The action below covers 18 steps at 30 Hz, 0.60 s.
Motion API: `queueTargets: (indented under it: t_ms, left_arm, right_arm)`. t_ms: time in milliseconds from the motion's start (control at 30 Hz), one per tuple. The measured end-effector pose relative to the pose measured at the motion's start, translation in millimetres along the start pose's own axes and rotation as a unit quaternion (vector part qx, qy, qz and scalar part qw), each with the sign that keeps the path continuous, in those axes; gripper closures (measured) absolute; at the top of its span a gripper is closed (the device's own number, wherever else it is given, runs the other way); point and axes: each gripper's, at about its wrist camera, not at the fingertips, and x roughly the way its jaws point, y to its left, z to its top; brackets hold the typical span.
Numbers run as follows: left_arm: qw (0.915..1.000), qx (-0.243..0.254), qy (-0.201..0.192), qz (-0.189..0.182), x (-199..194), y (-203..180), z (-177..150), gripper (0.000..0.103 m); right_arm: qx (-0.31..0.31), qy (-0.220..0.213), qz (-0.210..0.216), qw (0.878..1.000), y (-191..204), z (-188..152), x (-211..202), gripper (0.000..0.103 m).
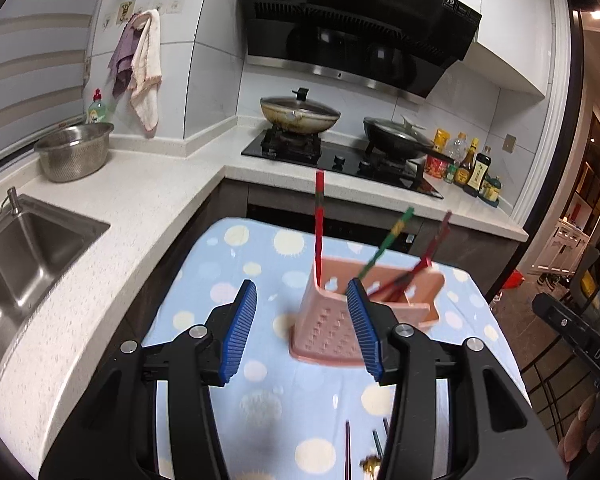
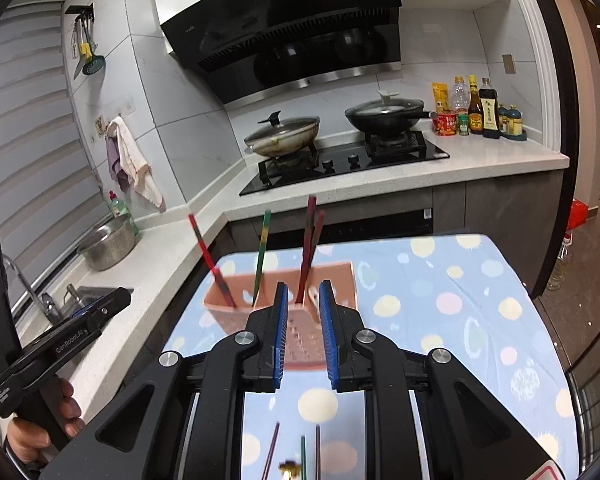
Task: Organize utensils
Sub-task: 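Move both open tools back down to the remaining utensils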
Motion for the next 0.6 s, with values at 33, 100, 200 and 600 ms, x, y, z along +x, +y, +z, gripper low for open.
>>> queueTargets:
  t_ms: [33,100,200,600]
  left_arm:
    - [1.0000,0.001,0.006,0.000,-2,0,-7,0.058]
    - [0.9998,0.004,0.018,0.000,-9,0,-24,0.058]
    - [0.9992,0.002,0.040,-0.002,-17,0,-52,0.058]
    - [0.9898,-0.009,0.142,-0.008,-40,2,-167,0.058]
  right_arm:
    - [-0.004,0.006,-0.004,1.000,0,-9,-4,0.085]
    - [-0.010,0.019,-0.008,1.000,-1,-29,-13,0.085]
    - [-0.011,0.045,-0.015,0.999,-4,-60,-25,0.085]
    - [-0.026,0.138,-0.042,0.989,-12,-176,-59,0.085]
